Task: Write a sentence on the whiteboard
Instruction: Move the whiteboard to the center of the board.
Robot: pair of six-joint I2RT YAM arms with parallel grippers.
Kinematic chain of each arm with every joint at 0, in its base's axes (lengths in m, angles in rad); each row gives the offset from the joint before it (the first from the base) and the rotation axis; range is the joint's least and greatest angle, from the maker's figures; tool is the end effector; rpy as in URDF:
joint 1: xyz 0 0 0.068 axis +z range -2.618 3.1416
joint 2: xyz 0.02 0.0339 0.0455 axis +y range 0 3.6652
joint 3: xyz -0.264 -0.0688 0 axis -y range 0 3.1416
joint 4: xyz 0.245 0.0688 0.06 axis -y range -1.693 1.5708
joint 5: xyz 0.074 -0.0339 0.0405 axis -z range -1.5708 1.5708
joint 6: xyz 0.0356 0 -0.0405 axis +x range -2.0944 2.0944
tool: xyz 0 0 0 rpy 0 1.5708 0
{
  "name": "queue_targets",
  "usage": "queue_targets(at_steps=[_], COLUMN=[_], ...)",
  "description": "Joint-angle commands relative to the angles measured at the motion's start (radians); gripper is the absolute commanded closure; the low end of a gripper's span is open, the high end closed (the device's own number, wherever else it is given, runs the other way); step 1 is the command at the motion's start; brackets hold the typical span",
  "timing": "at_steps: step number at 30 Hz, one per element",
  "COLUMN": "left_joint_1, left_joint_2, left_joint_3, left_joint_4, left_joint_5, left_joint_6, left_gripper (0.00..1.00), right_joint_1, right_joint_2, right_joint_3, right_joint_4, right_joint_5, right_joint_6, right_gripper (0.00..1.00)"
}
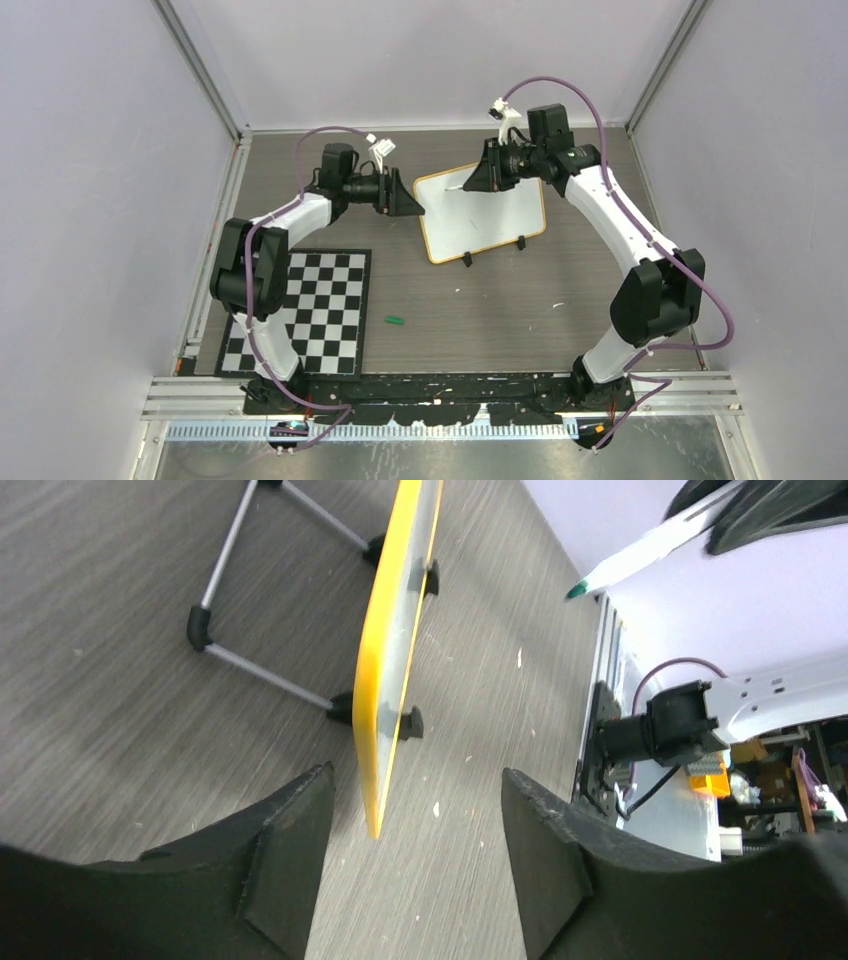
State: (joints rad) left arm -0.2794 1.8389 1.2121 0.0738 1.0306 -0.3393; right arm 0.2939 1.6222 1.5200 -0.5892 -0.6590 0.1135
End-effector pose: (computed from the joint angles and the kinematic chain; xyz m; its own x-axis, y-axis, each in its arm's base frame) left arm 0.3781 -0.1402 0.2245 -0.7568 0.0390 -0.6525 0.6272 0.3246 -0.7080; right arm 0.3403 0.1258 0.3467 -0.6834 -0.1133 -0.7212 -0.6070 0.6370 0.4752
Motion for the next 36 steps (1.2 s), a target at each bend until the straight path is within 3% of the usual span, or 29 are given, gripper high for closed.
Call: queue_targets(at_steps=[1,13,20,27,36], left_joint_1=[0.007,0.009,0.009,0.008,0.002], left_joint_2=[-0.001,0.085,0.086,0.074,0.066], left_joint_3=[0.015,0.032,0.030,0.035,0.067], left_joint_4=[0.196,0.254,0.235,0.170,-0.004], left_joint_5=[0.029,0.044,0.046,0.032,0.063], left_joint_6=[-0.151,-0.191,-0.166,-0.099,0.080], left_gripper=[0.40,0.72,0.88,1.00,1.00], right_joint_1=[0.020,0.036,0.075,0.104,0.113], right_joint_2=[0.024,0.055,0.070,0.062,0.054], right_joint_3=[0.011,-0.025,-0.042,-0.063,-0.051], right_joint_4=[0.168,0.267,0.283,0.288,0.266], right_joint_5=[-0.027,-0.032,0.040,0.094,0.068], right_joint_6=[0.059,0.088,0.077,0.068,0.061], right_gripper=[1.00,1.00,1.00,1.00,1.00])
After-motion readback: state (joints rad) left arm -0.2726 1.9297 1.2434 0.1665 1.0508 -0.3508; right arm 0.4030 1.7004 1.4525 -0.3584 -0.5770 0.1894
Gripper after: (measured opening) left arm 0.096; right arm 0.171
